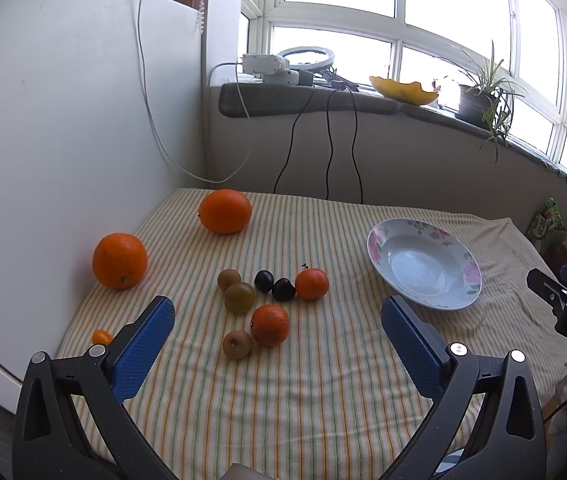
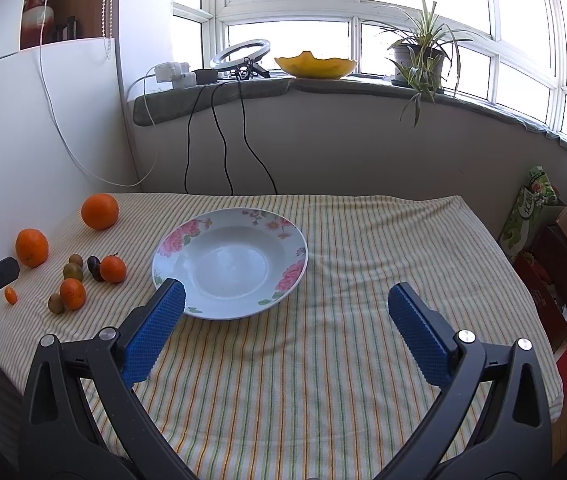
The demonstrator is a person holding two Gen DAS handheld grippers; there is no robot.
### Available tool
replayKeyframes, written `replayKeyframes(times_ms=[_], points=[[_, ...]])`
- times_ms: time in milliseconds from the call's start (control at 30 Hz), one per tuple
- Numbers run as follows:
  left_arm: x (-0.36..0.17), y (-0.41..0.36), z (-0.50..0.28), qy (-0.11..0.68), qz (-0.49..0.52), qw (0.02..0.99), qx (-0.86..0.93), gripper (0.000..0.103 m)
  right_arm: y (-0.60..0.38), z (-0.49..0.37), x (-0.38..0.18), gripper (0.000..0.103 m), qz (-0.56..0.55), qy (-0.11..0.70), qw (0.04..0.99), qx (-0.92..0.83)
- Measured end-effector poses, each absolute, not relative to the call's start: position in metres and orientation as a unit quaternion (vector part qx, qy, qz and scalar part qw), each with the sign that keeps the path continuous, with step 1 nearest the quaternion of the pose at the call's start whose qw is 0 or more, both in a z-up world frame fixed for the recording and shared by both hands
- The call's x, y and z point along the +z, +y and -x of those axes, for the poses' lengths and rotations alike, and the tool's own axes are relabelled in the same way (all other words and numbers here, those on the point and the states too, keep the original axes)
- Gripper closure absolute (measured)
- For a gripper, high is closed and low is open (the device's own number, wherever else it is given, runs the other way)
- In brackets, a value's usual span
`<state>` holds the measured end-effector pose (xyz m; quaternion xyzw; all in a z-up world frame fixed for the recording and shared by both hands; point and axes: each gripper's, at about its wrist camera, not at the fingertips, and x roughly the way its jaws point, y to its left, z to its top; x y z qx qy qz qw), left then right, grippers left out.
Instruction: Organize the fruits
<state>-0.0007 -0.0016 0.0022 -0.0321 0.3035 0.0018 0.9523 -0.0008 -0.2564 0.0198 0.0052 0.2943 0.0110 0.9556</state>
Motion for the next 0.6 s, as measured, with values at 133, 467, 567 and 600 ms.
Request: replayKeyframes(times_ms=[133,467,567,600], points=[[0.002,-0.0024,0.0006,0.304,0.032,0.952,0.002,0.001,-0.2557,0.001,0.0199,0.0,-0.005,0.295,0.955,0.012],[0.0012,-0.0034,0.0013,0.303,0.031,0.952,0.003,0.001,-0.2544,0.0002,0.0175,0.0,-0.003,0.298,0.954,0.015],[0.001,-0.0036,0.0013,0.303,0.032,0.952,0.003,0.001,-0.2541,0.0002,0.0178,0.0,-0.003,0.298,0.954,0.015],[0.0008,-0.0039,0.0013,0.303,0.032,0.953,0.003,0.001,-0.2539,0.0004,0.0176,0.0,-0.003,0.297,0.955,0.015]])
